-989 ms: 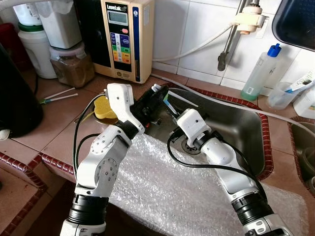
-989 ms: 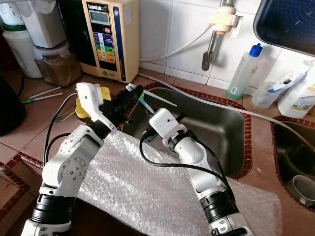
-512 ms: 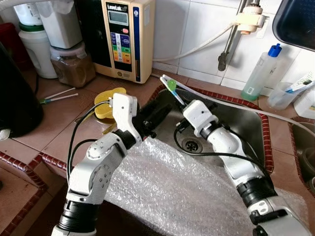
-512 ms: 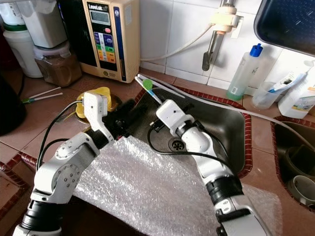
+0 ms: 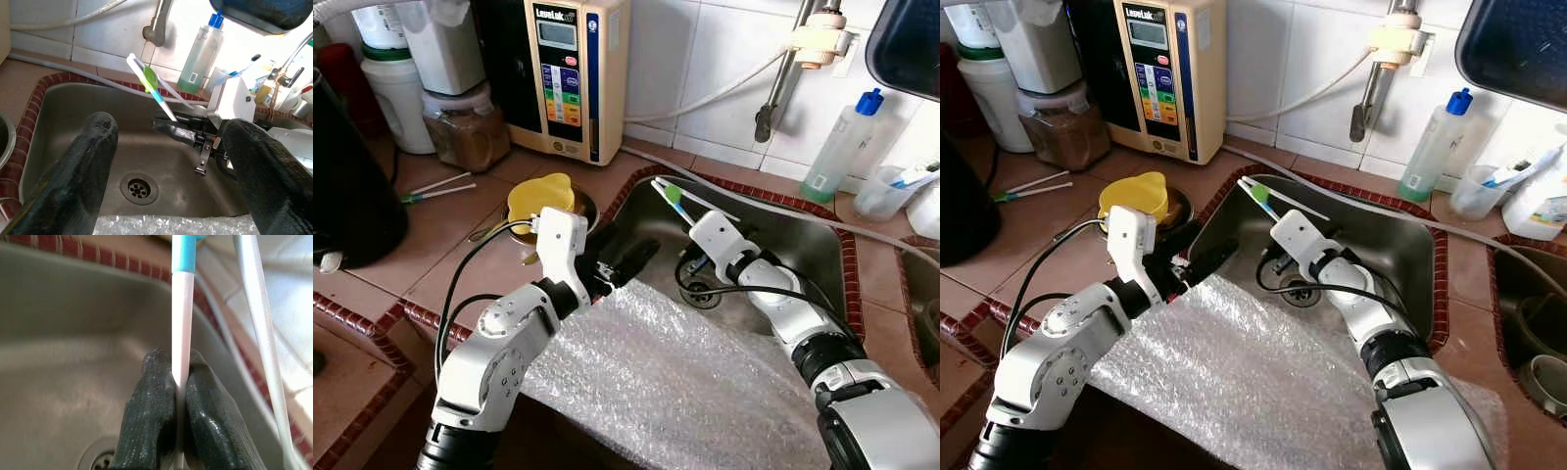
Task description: Kitchen organization
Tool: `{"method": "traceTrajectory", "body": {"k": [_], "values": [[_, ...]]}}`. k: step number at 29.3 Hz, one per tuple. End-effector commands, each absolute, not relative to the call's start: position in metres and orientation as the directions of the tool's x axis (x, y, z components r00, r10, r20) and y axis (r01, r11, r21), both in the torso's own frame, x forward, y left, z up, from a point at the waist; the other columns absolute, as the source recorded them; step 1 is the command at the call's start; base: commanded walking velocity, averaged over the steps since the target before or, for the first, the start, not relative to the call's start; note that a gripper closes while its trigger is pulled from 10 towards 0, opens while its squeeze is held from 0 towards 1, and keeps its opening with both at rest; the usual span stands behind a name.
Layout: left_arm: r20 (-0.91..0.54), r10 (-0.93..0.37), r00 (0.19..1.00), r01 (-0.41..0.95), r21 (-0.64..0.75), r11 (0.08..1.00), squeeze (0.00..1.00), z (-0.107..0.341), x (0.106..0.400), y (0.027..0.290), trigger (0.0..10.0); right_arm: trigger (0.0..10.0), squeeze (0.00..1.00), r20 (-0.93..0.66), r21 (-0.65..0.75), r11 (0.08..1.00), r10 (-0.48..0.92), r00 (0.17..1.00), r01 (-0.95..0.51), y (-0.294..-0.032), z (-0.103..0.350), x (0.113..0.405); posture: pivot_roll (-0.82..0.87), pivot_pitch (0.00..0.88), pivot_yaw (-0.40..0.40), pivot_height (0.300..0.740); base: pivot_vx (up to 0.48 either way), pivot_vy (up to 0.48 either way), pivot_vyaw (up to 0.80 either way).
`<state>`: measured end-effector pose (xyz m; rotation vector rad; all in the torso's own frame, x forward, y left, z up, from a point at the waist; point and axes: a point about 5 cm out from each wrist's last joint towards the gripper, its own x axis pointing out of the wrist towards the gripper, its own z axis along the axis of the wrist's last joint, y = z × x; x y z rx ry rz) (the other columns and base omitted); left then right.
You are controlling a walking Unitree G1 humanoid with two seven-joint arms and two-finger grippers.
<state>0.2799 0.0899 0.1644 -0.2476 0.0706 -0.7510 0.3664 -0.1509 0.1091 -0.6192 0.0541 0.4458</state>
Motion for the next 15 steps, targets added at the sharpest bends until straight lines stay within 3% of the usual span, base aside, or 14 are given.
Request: {"method": "traceTrajectory", "body": {"k": [1, 15], "values": [[0.024, -0.694, 0.719, 0.68, -0.231, 0.696, 1.0, 0.167, 0.278, 0.087, 10.0, 0.0, 0.0, -0.185, -0.547, 0.737, 0.355, 0.916, -0.396, -0.158, 0.112, 0.369, 0.19, 0.0, -0.011, 0.74, 0.0, 0.0, 0.0], [-0.052, -0.683, 0.728, 0.672, -0.14, 0.727, 1.0, 0.153, 0.278, 0.087, 10.0, 0.0, 0.0, -0.364, -0.519, 0.748, 0.246, 0.898, -0.415, -0.173, 0.082, 0.36, 0.18, 0.0, -0.008, 0.74, 0.0, 0.0, 0.0]]}}
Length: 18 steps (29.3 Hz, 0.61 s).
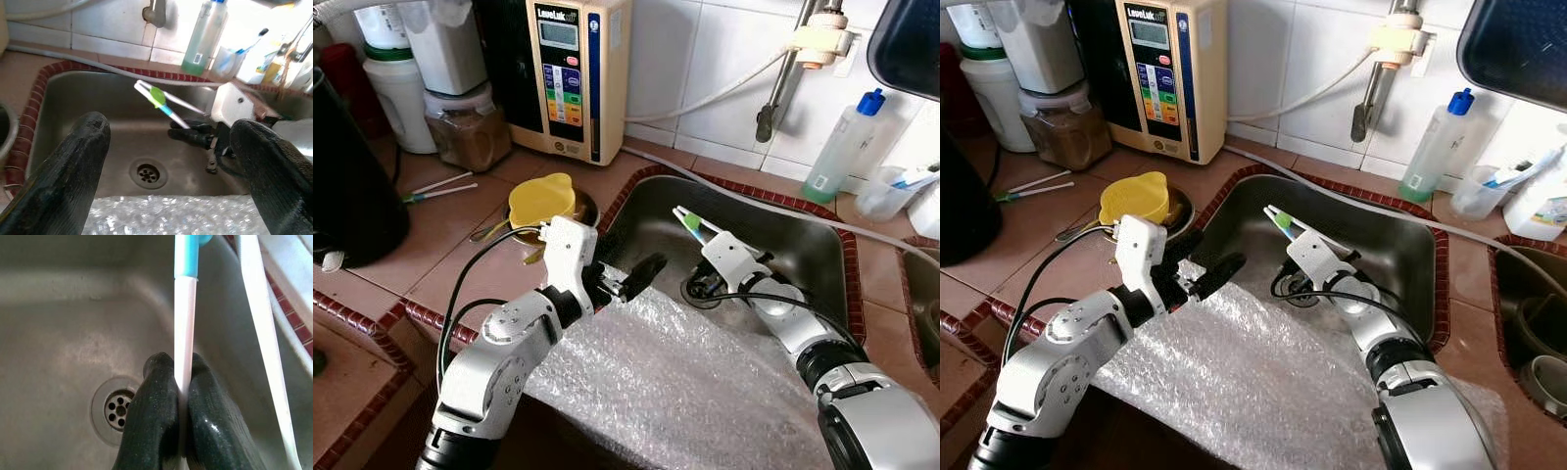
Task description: Kitchen organization
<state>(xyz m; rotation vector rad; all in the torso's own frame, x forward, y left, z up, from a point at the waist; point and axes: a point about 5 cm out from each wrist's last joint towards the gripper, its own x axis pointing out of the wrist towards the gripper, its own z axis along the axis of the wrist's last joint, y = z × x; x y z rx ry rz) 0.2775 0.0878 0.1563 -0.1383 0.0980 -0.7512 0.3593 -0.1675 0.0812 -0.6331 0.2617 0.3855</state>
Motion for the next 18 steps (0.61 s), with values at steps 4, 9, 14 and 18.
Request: {"method": "traceTrajectory", "body": {"k": [4, 9, 14, 18], "values": [[-0.053, -0.677, 0.734, 0.668, -0.124, 0.734, 1.0, 0.1516, 0.279, 0.0866, 10.0, 4.7, 1.0, -0.379, -0.509, 0.756, 0.233, 0.896, -0.412, -0.1753, 0.0789, 0.3588, 0.17, 0.0, -0.007, 0.74, 0.0, 0.0, 0.0], [-0.049, -0.671, 0.74, 0.664, -0.113, 0.74, 1.0, 0.1519, 0.2803, 0.0861, 10.0, 10.0, 1.0, -0.395, -0.506, 0.757, 0.223, 0.891, -0.413, -0.1781, 0.0748, 0.3563, 0.17, 0.0, -0.01, 0.74, 0.0, 0.0, 0.0], [-0.046, -0.667, 0.744, 0.66, -0.11, 0.743, 1.0, 0.1515, 0.2808, 0.0863, 10.0, 10.0, 1.0, -0.401, -0.524, 0.747, 0.208, 0.892, -0.409, -0.1795, 0.0731, 0.3554, 0.17, 0.0, -0.01, 0.74, 0.0, 0.0, 0.0], [-0.048, -0.664, 0.746, 0.657, -0.108, 0.746, 1.0, 0.1507, 0.281, 0.0864, 10.0, 10.0, 1.0, -0.379, -0.549, 0.744, 0.186, 0.907, -0.382, -0.1807, 0.075, 0.3565, 0.17, 0.0, -0.011, 0.74, 0.0, 0.0, 0.0]]}}
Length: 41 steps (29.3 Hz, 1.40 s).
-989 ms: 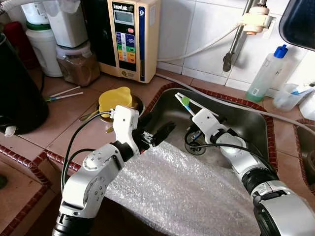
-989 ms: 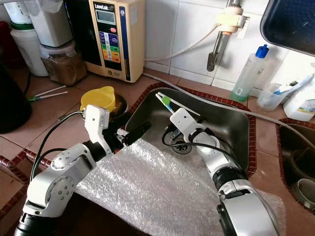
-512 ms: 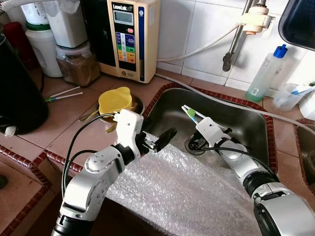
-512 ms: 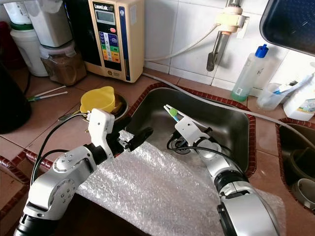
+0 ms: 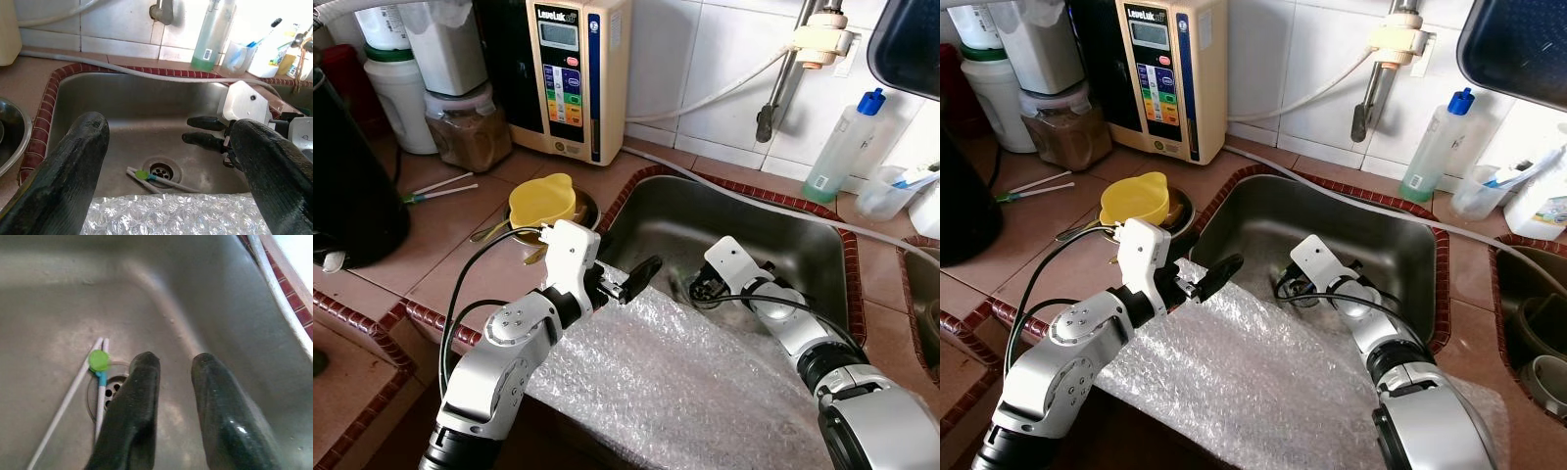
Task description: Kitchen organization
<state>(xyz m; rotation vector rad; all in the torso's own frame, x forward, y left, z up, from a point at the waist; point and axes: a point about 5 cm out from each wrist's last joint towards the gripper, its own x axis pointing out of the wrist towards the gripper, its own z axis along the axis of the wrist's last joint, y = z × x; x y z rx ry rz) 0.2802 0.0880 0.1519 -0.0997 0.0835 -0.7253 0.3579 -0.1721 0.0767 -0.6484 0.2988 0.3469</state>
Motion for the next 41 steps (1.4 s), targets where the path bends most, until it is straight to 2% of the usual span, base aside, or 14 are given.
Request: {"method": "traceTrajectory", "body": {"k": [1, 4, 11, 14, 16, 18, 22, 30, 33, 36, 41], "values": [[-0.048, -0.664, 0.746, 0.657, -0.108, 0.746, 1.0, 0.151, 0.281, 0.086, 10.0, 10.0, 1.0, -0.37, -0.556, 0.741, 0.185, 0.911, -0.376, -0.181, 0.076, 0.357, 0.17, 0.0, -0.012, 0.74, 0.0, 0.0, 0.0], [-0.048, -0.665, 0.745, 0.658, -0.106, 0.745, 1.0, 0.151, 0.282, 0.086, 10.0, 10.0, 1.0, -0.362, -0.51, 0.769, 0.214, 0.907, -0.385, -0.178, 0.078, 0.358, 0.17, 0.0, -0.012, 0.74, 0.0, 0.0, 0.0], [-0.044, -0.657, 0.753, 0.651, -0.102, 0.753, 1.0, 0.151, 0.282, 0.086, 10.0, 10.0, 1.0, -0.305, -0.496, 0.788, 0.235, 0.923, -0.365, -0.173, 0.085, 0.36, 0.17, 0.0, -0.014, 0.74, 0.0, 0.0, 0.0], [-0.017, -0.614, 0.789, 0.61, -0.096, 0.787, 1.0, 0.154, 0.287, 0.09, 10.0, 10.0, 1.0, -0.29, -0.527, 0.74, 0.306, 0.907, -0.418, -0.164, 0.089, 0.361, 0.17, 0.0, -0.014, 0.74, 0.0, 0.0, 0.0], [-0.011, -0.6, 0.8, 0.596, -0.091, 0.798, 1.0, 0.155, 0.289, 0.092, 10.0, 10.0, 1.0, -0.263, -0.52, 0.752, 0.311, 0.913, -0.405, -0.163, 0.092, 0.362, 0.17, 0.0, -0.014, 0.74, 0.0, 0.0, 0.0], [0.018, -0.519, 0.855, 0.519, -0.077, 0.852, 1.0, 0.159, 0.297, 0.099, 10.0, 10.0, 1.0, -0.187, -0.494, 0.774, 0.35, 0.918, -0.396, -0.156, 0.105, 0.366, 0.17, 0.0, -0.014, 0.74, 0.0, 0.0, 0.0], [0.038, -0.447, 0.893, 0.449, -0.093, 0.889, 1.0, 0.161, 0.304, 0.105, 10.0, 10.0, 1.0, -0.143, -0.486, 0.778, 0.379, 0.914, -0.399, -0.153, 0.112, 0.367, 0.16, 0.0, -0.013, 0.74, 0.0, 0.0, 0.0], [0.061, -0.358, 0.932, 0.362, -0.077, 0.929, 1.0, 0.163, 0.311, 0.113, 10.0, 10.0, 1.0, -0.063, -0.47, 0.794, 0.406, 0.912, -0.386, -0.149, 0.119, 0.364, 0.16, 0.0, -0.013, 0.74, 0.0, 0.0, 0.0], [0.073, -0.221, 0.973, 0.225, -0.061, 0.972, 1.0, 0.164, 0.32, 0.126, 10.0, 10.0, 1.0, -0.013, -0.464, 0.796, 0.432, 0.902, -0.389, -0.143, 0.121, 0.359, 0.15, 0.0, -0.013, 0.74, 0.0, 0.0, 0.0], [0.08, -0.167, 0.983, 0.172, -0.056, 0.983, 1.0, 0.164, 0.324, 0.132, 10.0, 10.0, 1.0, 0.018, -0.41, 0.826, 0.431, 0.902, -0.386, -0.138, 0.123, 0.356, 0.15, 0.0, -0.014, 0.74, 0.0, 0.0, 0.0], [0.078, -0.078, 0.994, 0.082, -0.048, 0.995, 1.0, 0.163, 0.33, 0.138, 10.0, 10.0, 1.0, 0.077, -0.386, 0.817, 0.491, 0.868, -0.428, -0.119, 0.129, 0.345, 0.14, 0.0, -0.011, 0.74, 0.0, 0.0, 0.0]]}}
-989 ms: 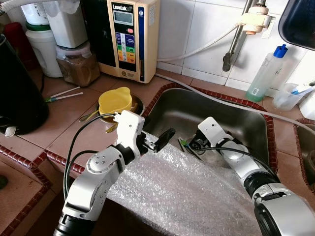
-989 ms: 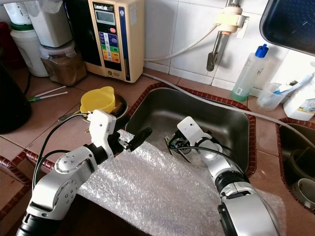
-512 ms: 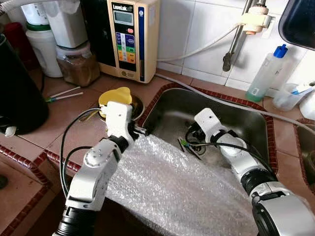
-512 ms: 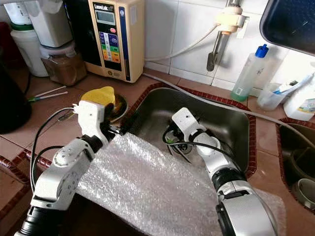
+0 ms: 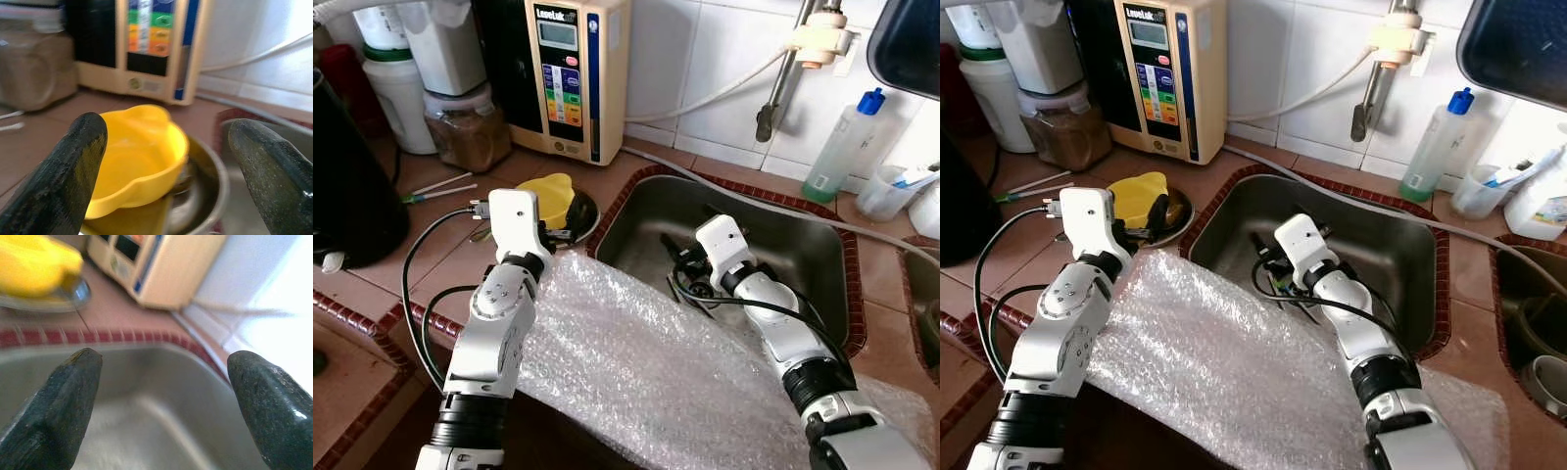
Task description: Kitchen organization
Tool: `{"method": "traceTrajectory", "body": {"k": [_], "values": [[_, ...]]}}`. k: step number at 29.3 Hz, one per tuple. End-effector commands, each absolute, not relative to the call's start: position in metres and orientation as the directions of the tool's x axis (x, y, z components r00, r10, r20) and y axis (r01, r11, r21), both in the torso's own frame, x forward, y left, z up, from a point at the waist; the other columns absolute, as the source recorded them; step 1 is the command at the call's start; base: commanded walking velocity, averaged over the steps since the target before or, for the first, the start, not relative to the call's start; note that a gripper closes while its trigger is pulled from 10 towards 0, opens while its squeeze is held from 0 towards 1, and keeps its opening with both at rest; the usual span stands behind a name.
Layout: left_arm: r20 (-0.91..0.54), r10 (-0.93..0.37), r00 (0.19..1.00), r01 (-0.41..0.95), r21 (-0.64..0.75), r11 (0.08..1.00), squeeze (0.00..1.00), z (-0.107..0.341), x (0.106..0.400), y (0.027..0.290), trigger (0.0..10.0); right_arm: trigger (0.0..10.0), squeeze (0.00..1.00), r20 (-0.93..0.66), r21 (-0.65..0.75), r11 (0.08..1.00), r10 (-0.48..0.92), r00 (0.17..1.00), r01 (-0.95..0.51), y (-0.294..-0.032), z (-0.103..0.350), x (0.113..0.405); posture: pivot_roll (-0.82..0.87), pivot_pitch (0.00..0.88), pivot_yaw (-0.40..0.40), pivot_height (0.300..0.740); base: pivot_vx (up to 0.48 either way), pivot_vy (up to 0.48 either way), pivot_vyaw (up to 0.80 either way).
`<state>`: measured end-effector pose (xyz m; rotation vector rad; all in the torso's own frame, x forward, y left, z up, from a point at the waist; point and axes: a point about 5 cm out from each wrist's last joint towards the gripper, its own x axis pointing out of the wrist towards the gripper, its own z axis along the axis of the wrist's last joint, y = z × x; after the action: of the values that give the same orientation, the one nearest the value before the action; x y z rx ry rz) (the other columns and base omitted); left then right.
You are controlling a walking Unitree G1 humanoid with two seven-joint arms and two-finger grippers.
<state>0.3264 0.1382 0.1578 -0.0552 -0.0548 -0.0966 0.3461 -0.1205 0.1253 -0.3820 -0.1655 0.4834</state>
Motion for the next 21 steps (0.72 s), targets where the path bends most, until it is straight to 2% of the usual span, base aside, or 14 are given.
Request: {"method": "traceTrajectory", "body": {"k": [1, 3, 6, 7, 9, 10, 18, 19, 21], "values": [[0.078, -0.078, 0.994, 0.082, -0.048, 0.995, 1.0, 0.163, 0.33, 0.138, 10.0, 10.0, 1.0, 0.077, -0.386, 0.817, 0.491, 0.868, -0.428, -0.119, 0.129, 0.345, 0.14, 0.0, -0.011, 0.74, 0.0, 0.0, 0.0], [0.081, -0.036, 0.996, 0.04, -0.044, 0.998, 1.0, 0.162, 0.335, 0.138, 10.0, 10.0, 1.0, 0.1, -0.349, 0.809, 0.534, 0.84, -0.473, -0.104, 0.129, 0.333, 0.14, 0.0, -0.011, 0.74, 0.0, 0.0, 0.0], [0.08, -0.006, 0.997, 0.009, -0.035, 0.999, 1.0, 0.162, 0.338, 0.139, 10.0, 10.0, 1.0, 0.106, -0.341, 0.803, 0.549, 0.829, -0.488, -0.099, 0.129, 0.329, 0.13, 0.0, -0.01, 0.74, 0.0, 0.0, 0.0], [0.076, 0.087, 0.993, -0.087, 0.004, 0.996, 1.0, 0.162, 0.343, 0.144, 10.0, 10.0, 0.01, 0.111, -0.323, 0.795, 0.571, 0.813, -0.514, -0.09, 0.13, 0.323, 0.13, 0.0, -0.008, 0.74, 0.0, 0.0, 0.0], [0.078, 0.142, 0.987, -0.144, 0.029, 0.989, 1.0, 0.162, 0.346, 0.148, 10.0, 10.0, 0.01, 0.11, -0.317, 0.788, 0.583, 0.805, -0.528, -0.085, 0.13, 0.319, 0.13, 0.0, -0.008, 0.74, 0.0, 0.0, 0.0], [0.06, 0.157, 0.986, -0.158, 0.026, 0.987, 0.0, 0.16, 0.348, 0.149, 10.0, 10.0, 0.0, 0.111, -0.315, 0.783, 0.591, 0.799, -0.536, -0.082, 0.129, 0.317, 0.12, 0.0, -0.007, 0.74, 0.0, 0.0, 0.0], [-0.012, 0.23, 0.973, -0.23, -0.022, 0.973, 0.0, 0.155, 0.356, 0.157, 10.0, 10.0, 0.0, 0.098, -0.297, 0.765, 0.62, 0.778, -0.572, -0.071, 0.127, 0.302, 0.11, 0.0, 0.001, 0.74, 0.0, 0.0, 0.0], [-0.058, 0.274, 0.96, -0.276, -0.045, 0.96, 0.0, 0.151, 0.362, 0.161, 10.0, 10.0, 0.0, 0.091, -0.288, 0.763, 0.623, 0.777, -0.579, -0.07, 0.127, 0.298, 0.11, 0.0, 0.006, 0.74, 0.0, 0.0, 0.0], [-0.099, 0.279, 0.955, -0.288, -0.087, 0.954, 0.0, 0.148, 0.365, 0.162, 10.0, 10.0, 0.0, 0.088, -0.289, 0.76, 0.626, 0.775, -0.582, -0.069, 0.128, 0.297, 0.11, 0.0, 0.009, 0.74, 0.0, 0.0, 0.0]]}}
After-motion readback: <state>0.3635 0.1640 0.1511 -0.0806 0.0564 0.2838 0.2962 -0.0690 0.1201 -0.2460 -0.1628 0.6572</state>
